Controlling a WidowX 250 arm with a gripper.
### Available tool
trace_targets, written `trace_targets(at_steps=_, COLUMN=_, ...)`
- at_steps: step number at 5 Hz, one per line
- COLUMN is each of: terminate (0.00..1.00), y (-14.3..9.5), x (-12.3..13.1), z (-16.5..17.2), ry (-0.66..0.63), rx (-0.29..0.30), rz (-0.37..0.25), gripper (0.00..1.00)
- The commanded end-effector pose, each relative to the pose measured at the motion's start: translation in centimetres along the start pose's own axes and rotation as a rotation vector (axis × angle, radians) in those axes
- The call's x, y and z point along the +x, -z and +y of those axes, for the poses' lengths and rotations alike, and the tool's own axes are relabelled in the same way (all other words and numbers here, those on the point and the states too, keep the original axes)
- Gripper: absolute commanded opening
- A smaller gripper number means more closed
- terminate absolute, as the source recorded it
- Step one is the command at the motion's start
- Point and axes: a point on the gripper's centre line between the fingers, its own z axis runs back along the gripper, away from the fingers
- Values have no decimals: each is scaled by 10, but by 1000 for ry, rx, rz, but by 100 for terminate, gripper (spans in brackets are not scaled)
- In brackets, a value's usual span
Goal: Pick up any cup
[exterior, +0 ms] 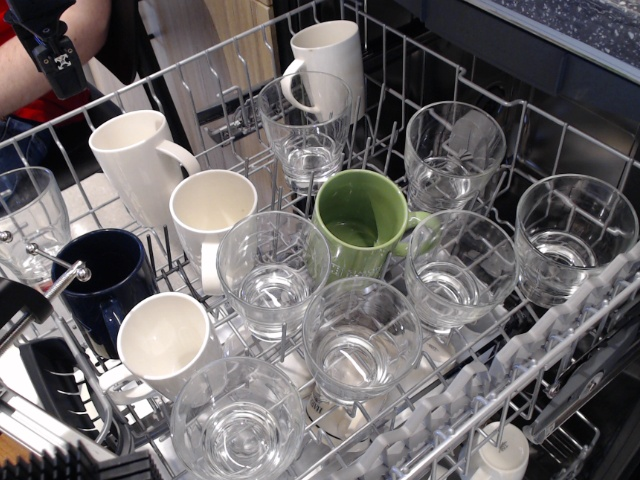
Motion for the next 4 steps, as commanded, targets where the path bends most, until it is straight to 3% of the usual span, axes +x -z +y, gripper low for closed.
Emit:
trace_targets(at_steps=1, terminate=0, y=0, x=0, z=0, ry=0, rx=0, rz=0, gripper=100)
trace_targets(at_steps=2, terminate=0, y=-5, x=8, z=10, ry=252, rx=-23, rz=16, gripper=100)
trace_targets(at_steps=3, terminate=0, y=-4, x=8, z=14, ry=499, rx=-3, rz=-62, gripper=100)
trace_targets(at_steps=4, terminate=0, y=3, x=8, z=8, ry=564, rx=9, rz=-54, gripper=100)
